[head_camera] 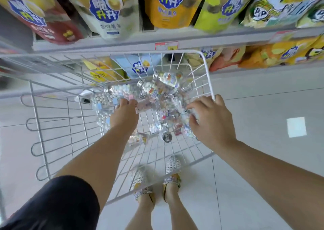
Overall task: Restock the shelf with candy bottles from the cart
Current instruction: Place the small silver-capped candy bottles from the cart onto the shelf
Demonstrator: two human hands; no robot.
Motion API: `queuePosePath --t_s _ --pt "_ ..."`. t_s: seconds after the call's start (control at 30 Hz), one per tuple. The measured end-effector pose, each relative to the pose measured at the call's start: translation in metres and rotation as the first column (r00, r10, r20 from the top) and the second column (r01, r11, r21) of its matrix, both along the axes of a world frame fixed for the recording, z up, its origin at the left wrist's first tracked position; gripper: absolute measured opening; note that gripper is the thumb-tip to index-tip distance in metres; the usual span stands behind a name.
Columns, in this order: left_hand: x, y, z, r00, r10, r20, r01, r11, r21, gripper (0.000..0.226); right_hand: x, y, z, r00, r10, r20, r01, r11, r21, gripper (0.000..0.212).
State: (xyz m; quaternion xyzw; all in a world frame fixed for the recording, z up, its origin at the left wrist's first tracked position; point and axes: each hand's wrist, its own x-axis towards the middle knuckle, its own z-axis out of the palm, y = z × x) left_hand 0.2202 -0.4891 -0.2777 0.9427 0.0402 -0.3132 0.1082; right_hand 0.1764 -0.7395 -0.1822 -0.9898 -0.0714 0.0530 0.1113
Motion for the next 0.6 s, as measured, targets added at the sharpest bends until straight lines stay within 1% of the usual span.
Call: queuePosePath --t_s 0.07,0.13,0.2,0.23,0.3,0.33,0.4,0.43,0.47,0.5,0.53,0.57,0.6 --pt "0.003 -0.001 0.008 1.000 0.015 0.001 -0.015 0.998 -0.058 0.039 0.001 0.000 0.000 1.000 0.010 -0.003 -0.010 1.000 0.003 0.020" --pt "0.004 -0.003 0.028 0.996 0.089 -0.001 -0.088 0.982 -0.165 0.029 0.003 -0.001 0.001 0.999 0.006 -0.047 -0.005 1.000 0.019 0.021" --pt "0.004 -0.002 0.058 0.981 0.194 -0.014 -0.191 0.949 -0.251 0.015 0.006 -0.004 0.003 0.988 0.033 -0.154 -0.027 0.999 0.042 0.024" --pt "0.004 0.000 0.076 0.974 0.226 -0.029 -0.225 0.933 -0.282 0.017 0.008 -0.005 0.008 0.971 0.054 -0.232 -0.043 0.998 0.054 0.025" --pt "0.006 0.004 0.119 0.973 0.221 -0.063 -0.229 0.908 -0.350 0.021 0.011 -0.006 0.028 0.923 0.043 -0.381 -0.029 0.999 0.044 0.027" --pt "0.007 0.005 0.145 0.978 0.195 -0.079 -0.210 0.897 -0.388 0.023 0.010 -0.004 0.045 0.905 0.019 -0.425 -0.010 1.000 0.022 0.030" --pt "0.013 0.006 0.195 0.983 0.136 -0.121 -0.178 0.864 -0.471 0.023 0.008 0.004 0.080 0.893 0.018 -0.450 -0.006 1.000 0.027 0.036" --pt "0.018 0.005 0.221 0.985 0.102 -0.139 -0.159 0.850 -0.503 0.024 0.007 0.009 0.103 0.888 0.049 -0.457 -0.010 0.996 0.087 0.039" --pt "0.022 0.003 0.242 0.986 0.068 -0.152 -0.139 0.838 -0.528 0.025 0.007 0.015 0.123 0.871 0.089 -0.483 0.006 0.981 0.192 0.043" --pt "0.026 0.000 0.266 0.988 0.036 -0.148 -0.113 0.829 -0.548 0.026 0.008 0.019 0.148 0.845 0.131 -0.518 0.056 0.943 0.329 0.043" --pt "0.029 -0.003 0.293 0.991 0.009 -0.137 -0.085 0.823 -0.561 0.027 0.009 0.022 0.174 0.816 0.167 -0.553 0.121 0.887 0.446 0.039" --pt "0.031 -0.007 0.319 0.992 -0.010 -0.124 -0.063 0.820 -0.569 0.029 0.008 0.024 0.200 0.800 0.183 -0.572 0.174 0.841 0.513 0.034" --pt "0.031 -0.010 0.346 0.993 -0.020 -0.115 -0.051 0.813 -0.580 0.029 0.008 0.025 0.223 0.809 0.181 -0.559 0.195 0.814 0.546 0.029"
